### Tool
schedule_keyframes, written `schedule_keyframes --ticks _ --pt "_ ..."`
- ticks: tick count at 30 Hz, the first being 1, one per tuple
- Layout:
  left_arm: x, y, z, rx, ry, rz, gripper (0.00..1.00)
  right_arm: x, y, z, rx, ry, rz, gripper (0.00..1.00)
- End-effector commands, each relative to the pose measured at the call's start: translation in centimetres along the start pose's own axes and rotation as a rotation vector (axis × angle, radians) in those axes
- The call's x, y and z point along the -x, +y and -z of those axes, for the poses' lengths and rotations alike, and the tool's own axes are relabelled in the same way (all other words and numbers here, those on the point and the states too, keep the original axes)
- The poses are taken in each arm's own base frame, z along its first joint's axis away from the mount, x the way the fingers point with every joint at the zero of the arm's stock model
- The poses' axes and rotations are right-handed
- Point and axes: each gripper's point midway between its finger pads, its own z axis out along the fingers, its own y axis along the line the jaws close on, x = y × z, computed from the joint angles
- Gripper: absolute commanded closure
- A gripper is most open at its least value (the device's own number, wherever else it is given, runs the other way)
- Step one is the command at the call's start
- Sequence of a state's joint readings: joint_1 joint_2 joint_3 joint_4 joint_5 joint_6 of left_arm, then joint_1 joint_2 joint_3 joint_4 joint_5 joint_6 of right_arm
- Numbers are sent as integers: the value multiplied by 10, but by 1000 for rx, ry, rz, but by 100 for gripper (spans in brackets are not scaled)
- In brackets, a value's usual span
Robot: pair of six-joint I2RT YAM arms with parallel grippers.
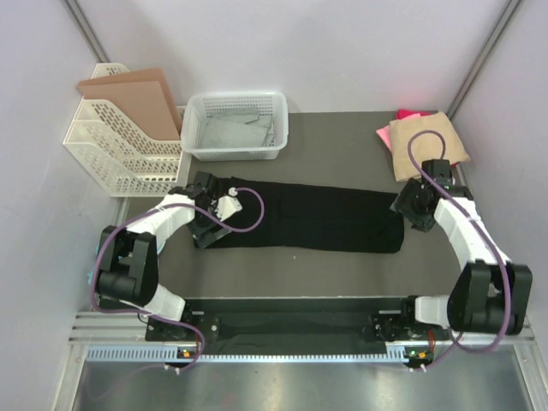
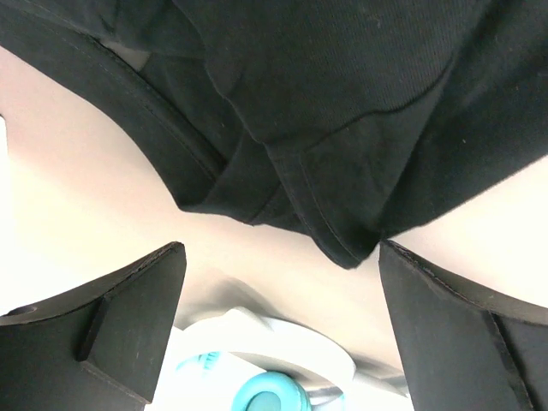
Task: Fold and stack the t-shirts
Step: Fold the other side of the tshirt into a rectangle
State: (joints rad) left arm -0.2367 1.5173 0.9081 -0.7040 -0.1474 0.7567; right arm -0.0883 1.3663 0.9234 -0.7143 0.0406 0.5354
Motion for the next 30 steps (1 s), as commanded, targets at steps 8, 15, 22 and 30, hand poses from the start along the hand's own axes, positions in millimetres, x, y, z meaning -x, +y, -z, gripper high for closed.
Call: schedule_keyframes --ticks 8,15,22,30 --pt "33 20 29 -14 -82 62 1 -81 59 42 219 62 278 32" --pt "72 19 78 -90 -236 101 1 -84 57 11 143 100 275 33" --pt "110 -5 58 -109 -272 37 1 -76 58 1 104 93 279 33" --pt "97 -10 -3 -109 -94 48 1 -79 50 -9 55 109 287 34"
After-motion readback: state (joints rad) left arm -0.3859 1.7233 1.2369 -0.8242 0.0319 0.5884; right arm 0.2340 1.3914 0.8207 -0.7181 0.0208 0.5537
